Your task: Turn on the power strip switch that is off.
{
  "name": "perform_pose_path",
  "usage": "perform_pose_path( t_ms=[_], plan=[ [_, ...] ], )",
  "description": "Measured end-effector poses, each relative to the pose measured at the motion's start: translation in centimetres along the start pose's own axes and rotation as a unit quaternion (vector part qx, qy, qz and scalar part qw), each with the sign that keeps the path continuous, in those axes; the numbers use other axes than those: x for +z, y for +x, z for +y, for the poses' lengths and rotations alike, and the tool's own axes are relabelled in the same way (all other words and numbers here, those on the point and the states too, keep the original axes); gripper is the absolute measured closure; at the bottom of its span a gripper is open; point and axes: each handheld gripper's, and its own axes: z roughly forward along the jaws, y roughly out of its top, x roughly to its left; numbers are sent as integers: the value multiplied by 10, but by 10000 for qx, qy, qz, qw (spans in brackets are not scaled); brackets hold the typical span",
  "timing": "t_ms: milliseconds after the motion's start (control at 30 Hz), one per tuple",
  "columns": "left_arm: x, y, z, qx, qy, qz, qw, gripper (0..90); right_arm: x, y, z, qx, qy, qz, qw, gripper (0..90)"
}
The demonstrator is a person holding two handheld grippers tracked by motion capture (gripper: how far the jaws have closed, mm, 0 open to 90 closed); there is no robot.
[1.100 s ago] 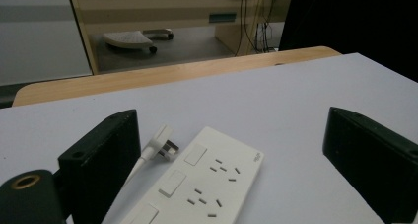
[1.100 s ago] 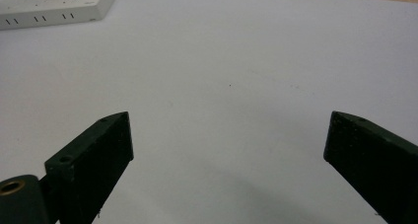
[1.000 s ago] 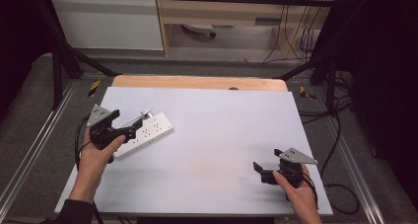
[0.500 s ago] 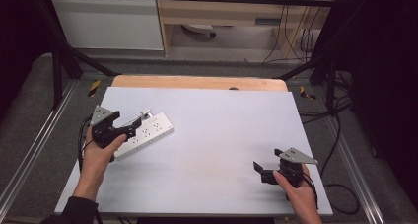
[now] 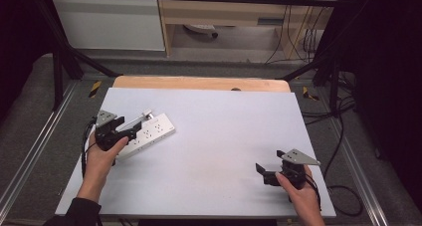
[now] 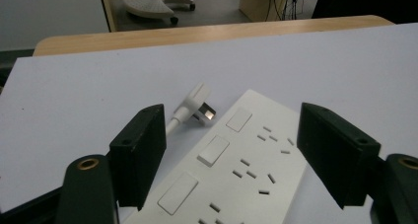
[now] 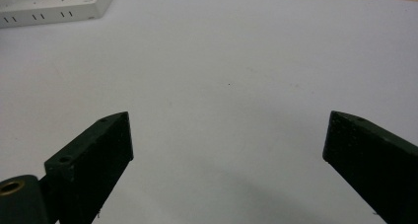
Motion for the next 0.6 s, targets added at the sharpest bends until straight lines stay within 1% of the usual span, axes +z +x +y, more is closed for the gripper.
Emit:
perform_pose_path(
  t_ms=[100,167,400,467,500,533,600],
  plan=[
    [1,1,-1,-8,91,-13,10000,297,0,0,0,-11,-24,4,10000,53],
    [2,1,-1,-27,89,-55,9999,306,0,0,0,-8,-21,2,10000,53],
    [6,-1,-2,-19,221,-39,9997,324,1,1,0,-10,-7,35,10000,54],
    [7,-1,-3,-24,275,-15,9996,349,1,1,0,-5,1,32,10000,54],
    [9,-1,-3,-40,289,-18,9996,384,2,1,0,-14,22,40,10000,54],
    [11,-1,-4,-53,308,-11,9995,384,2,1,0,-14,22,40,10000,54],
    [14,-2,-4,-30,299,-3,9995,415,3,1,0,-20,31,46,10000,54]
  ],
)
